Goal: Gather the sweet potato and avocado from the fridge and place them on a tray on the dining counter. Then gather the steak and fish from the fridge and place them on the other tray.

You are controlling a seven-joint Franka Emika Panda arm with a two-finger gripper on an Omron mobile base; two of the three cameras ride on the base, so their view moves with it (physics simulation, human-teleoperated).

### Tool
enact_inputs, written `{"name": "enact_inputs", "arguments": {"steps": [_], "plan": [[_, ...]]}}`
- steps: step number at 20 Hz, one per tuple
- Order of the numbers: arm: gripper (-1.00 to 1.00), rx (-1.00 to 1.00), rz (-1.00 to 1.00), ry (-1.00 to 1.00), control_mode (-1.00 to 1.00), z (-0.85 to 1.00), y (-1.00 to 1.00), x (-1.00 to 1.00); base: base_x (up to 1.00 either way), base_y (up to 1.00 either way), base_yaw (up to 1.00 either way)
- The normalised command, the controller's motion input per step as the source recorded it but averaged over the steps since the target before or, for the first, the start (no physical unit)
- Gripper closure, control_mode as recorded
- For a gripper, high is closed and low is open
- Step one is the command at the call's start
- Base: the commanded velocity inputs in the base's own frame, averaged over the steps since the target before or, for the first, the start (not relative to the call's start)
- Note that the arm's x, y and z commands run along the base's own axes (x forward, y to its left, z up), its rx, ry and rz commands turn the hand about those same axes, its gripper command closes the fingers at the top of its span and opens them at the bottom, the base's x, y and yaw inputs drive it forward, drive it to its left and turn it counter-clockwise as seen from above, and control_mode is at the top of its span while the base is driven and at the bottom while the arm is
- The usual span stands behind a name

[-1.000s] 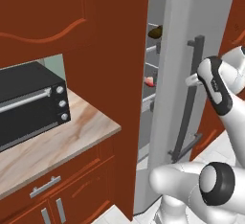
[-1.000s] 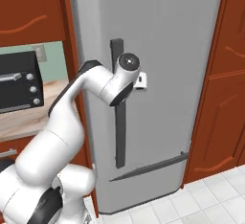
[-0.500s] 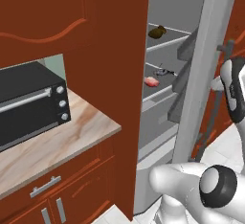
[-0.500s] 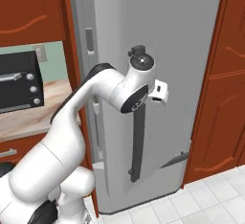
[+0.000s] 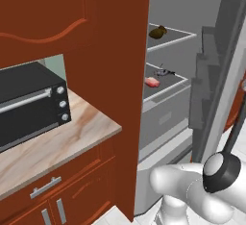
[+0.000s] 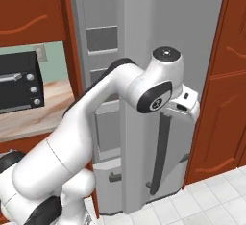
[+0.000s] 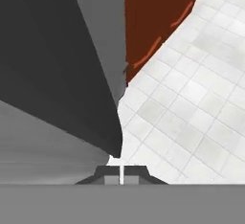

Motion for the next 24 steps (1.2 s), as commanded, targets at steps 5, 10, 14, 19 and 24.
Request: {"name": "enact_inputs", "arguments": {"steps": [5, 10, 14, 19, 24], "plan": [[1.00, -0.02, -0.20, -0.18, -1.00, 0.07, 0.10, -1.00, 0.00, 0.00, 0.00], [1.00, -0.14, -0.12, -0.21, -1.00, 0.62, 0.62, -0.73, 0.00, 0.00, 0.00], [1.00, -0.23, -0.13, -0.03, -1.00, 0.85, 0.86, -0.01, 0.00, 0.00, 0.00], [-1.00, -0.27, -0.08, 0.03, -1.00, 0.60, 1.00, 0.20, 0.00, 0.00, 0.00], [-1.00, -0.17, -0.02, 0.06, -1.00, 0.29, 0.70, 0.55, 0.00, 0.00, 0.00]]}}
